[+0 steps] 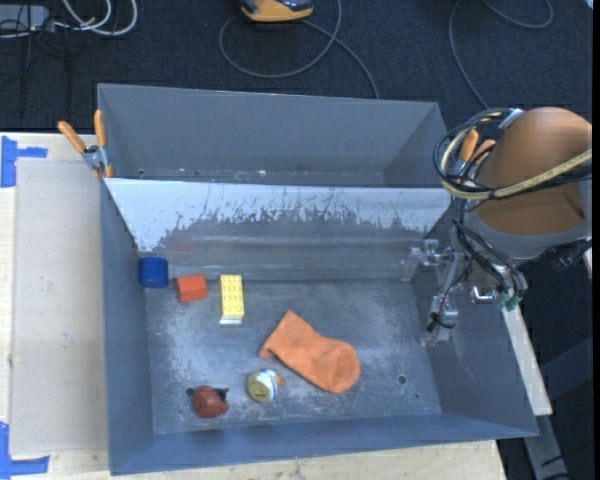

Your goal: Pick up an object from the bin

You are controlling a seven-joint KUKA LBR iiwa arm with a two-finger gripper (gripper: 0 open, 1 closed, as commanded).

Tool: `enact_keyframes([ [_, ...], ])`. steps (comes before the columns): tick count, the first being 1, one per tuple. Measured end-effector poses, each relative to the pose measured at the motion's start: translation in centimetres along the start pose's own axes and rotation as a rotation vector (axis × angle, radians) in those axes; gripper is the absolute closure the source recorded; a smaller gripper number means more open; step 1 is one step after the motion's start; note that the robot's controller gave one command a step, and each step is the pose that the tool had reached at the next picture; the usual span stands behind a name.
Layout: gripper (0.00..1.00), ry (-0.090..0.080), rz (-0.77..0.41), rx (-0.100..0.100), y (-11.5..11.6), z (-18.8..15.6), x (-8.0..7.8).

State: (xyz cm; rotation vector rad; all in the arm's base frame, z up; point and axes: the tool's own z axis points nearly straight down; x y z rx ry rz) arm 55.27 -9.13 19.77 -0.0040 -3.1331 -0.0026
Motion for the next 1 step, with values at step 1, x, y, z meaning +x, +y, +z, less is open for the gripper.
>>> enact_keyframes([
  [1, 0.00, -0.007, -0.002, 0.001, 0.01, -0.44, -0.14],
])
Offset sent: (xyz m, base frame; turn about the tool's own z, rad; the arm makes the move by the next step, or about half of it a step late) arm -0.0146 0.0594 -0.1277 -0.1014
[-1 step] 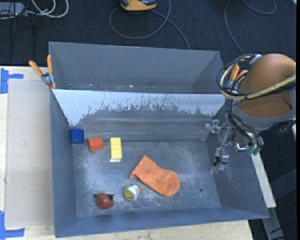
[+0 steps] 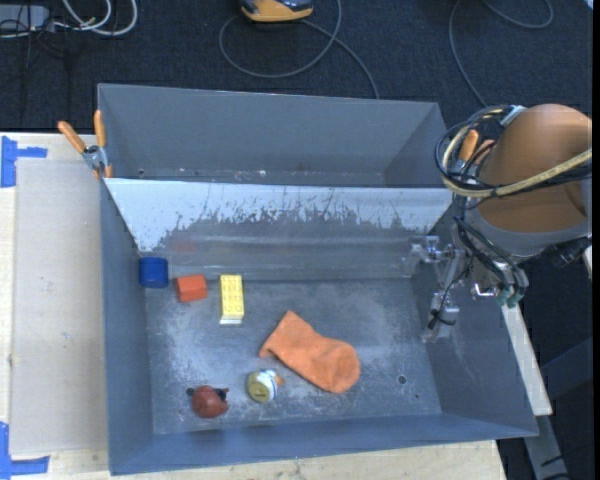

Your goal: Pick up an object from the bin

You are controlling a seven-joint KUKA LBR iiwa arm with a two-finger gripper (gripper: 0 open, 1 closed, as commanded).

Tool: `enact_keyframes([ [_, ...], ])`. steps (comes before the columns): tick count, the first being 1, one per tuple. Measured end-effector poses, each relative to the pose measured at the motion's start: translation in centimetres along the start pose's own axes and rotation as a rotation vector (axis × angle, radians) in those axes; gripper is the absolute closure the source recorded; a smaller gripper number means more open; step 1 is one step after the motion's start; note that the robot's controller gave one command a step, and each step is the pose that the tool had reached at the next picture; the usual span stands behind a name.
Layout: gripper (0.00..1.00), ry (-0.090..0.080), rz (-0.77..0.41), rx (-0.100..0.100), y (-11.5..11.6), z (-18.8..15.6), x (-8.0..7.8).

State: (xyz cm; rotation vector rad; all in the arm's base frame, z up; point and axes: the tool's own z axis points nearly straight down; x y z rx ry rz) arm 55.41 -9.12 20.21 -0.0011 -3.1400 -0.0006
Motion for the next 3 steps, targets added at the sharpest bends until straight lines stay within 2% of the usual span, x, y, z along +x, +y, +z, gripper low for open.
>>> enact_keyframes([
  [1, 0.00, -0.003, -0.040, 0.001, 2.3, 5.2, 0.5],
  [2, 0.00, -0.001, -0.075, 0.000, 7.8, 11.4, 5.5],
  [3, 1.00, -0.002, -0.107, 0.000, 6.7, 12.8, 3.9],
])
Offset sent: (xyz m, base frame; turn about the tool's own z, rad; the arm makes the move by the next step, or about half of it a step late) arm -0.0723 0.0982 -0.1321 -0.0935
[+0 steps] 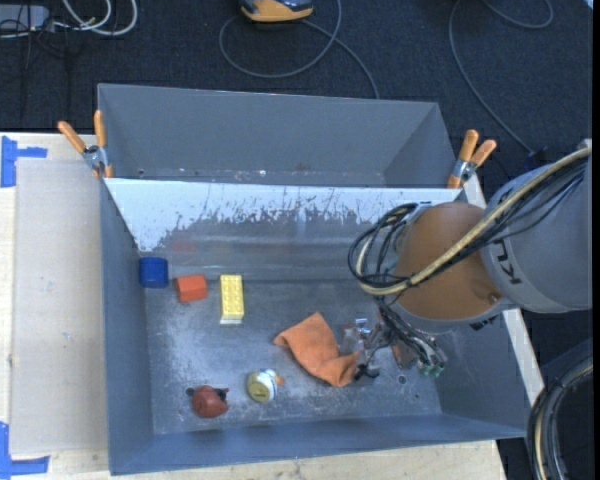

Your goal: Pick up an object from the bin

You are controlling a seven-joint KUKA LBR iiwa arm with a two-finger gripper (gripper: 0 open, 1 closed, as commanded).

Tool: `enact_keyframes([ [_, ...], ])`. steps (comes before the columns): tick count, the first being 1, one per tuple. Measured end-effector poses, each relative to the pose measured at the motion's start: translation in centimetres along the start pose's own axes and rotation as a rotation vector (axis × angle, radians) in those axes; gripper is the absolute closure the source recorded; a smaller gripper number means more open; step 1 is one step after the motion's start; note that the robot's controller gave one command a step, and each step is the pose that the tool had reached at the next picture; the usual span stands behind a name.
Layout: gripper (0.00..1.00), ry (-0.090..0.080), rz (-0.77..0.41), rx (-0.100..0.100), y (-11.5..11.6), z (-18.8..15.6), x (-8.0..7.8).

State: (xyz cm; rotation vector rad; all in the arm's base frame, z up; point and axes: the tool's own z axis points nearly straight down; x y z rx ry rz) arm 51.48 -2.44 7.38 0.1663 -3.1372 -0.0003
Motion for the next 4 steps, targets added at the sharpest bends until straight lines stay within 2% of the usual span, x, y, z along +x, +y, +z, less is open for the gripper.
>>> enact_keyframes([
  [1, 1.00, -0.002, -0.002, 0.001, -0.9, -0.3, -0.6],
  [2, 1.00, 0.010, 0.026, -0.002, -0.4, -4.2, 0.2],
  [3, 1.00, -0.002, 0.018, 0.001, -1.7, -19.5, -0.1],
  [4, 1.00, -0.002, 0.017, 0.001, -1.7, -19.5, -0.1],
])
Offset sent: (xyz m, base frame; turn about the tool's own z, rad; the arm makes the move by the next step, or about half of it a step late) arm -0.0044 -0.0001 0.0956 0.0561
